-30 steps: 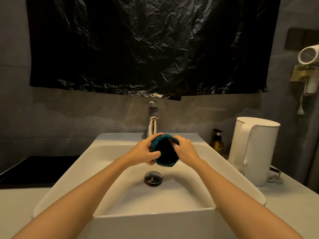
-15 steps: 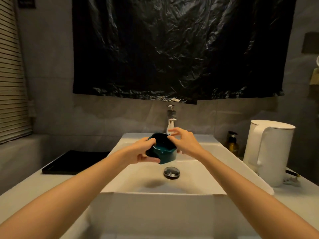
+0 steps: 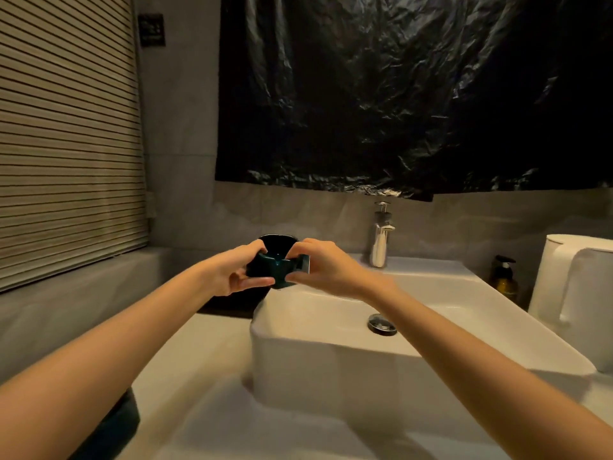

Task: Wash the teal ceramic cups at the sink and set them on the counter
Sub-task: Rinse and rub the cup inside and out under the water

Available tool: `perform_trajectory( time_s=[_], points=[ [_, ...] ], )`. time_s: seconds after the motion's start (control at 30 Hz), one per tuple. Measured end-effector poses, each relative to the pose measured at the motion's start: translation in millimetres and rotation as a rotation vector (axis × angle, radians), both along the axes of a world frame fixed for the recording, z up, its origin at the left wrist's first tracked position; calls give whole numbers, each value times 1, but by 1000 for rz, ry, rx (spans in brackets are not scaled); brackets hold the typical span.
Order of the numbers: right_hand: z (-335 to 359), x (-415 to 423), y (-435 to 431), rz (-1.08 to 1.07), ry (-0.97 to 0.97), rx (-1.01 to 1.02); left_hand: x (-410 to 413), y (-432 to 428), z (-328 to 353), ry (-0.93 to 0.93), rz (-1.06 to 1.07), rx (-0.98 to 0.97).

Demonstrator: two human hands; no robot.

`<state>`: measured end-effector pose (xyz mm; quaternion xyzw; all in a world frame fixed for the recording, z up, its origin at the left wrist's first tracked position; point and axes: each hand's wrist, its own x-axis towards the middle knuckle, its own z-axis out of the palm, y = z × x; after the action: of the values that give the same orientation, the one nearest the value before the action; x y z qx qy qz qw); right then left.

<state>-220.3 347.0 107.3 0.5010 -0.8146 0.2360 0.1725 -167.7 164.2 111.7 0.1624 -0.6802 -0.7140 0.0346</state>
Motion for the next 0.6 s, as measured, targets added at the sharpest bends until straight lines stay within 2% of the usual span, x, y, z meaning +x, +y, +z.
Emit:
perform_trajectory(
  time_s=[0.2, 0.37, 0.5, 0.6],
  points=[
    [-16, 28, -63, 74, -24, -17, 39, -54, -14, -17, 49, -10],
    [-32, 51, -113, 43, -50, -37, 61, -102, -36, -58, 80, -313],
    [-64, 56, -145, 31, -85, 8, 73, -137, -62, -29, 215, -540],
    [-89, 56, -159, 15, -104, 32, 82, -155, -80, -3, 256, -544]
  ],
)
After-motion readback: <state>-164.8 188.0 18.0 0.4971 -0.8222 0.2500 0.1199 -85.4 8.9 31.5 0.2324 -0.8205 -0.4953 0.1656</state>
